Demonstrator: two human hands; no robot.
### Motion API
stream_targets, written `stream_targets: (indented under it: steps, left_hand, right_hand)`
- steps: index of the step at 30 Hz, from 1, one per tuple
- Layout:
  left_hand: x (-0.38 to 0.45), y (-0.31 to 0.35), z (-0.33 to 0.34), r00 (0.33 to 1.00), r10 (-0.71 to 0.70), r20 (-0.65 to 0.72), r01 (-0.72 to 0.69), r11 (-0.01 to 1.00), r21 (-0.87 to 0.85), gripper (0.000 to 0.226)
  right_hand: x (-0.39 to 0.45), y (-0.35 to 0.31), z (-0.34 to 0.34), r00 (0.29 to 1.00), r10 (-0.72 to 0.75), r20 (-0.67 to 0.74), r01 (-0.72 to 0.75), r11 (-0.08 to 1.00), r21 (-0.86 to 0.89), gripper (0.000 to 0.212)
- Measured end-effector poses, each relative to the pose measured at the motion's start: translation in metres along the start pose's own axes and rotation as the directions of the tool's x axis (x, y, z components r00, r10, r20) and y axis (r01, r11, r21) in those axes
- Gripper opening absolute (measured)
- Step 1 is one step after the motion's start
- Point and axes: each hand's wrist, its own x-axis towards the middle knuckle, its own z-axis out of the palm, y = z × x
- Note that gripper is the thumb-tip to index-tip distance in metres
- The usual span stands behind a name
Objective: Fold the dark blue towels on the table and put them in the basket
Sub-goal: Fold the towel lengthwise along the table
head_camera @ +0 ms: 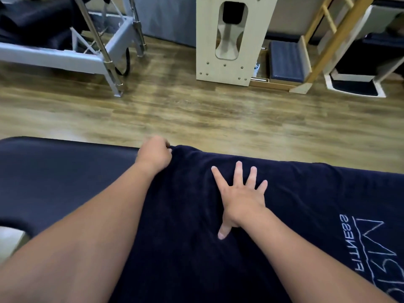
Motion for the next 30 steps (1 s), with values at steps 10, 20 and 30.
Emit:
stream_targets:
  steps: [10, 20, 30]
  left_hand:
    - [0.009, 0.003, -0.002, 0.98, 0.179, 0.086, -0.178, 0.984, -0.019, 0.015]
    - [0.003, -0.01, -0.014, 0.969, 0.246, 0.023, -0.242, 0.929, 0.281, 0.031]
    - [-0.021, -0.024, -0.013, 0.988, 0.095, -0.122, -0.022, 0.865, 0.502, 0.032]
  right_hand:
    - [-0.002, -0.002, -0.001, 1.0, 0.0, 0.007, 0.0, 1.0, 0.011, 0.171]
    - [-0.002, -0.004, -0.001, 1.0, 0.024, 0.006, -0.025, 0.998, 0.054, 0.172]
    - [-0.002, -0.004, 0.002, 0.999, 0.037, -0.021, -0.036, 0.997, 0.063, 0.171]
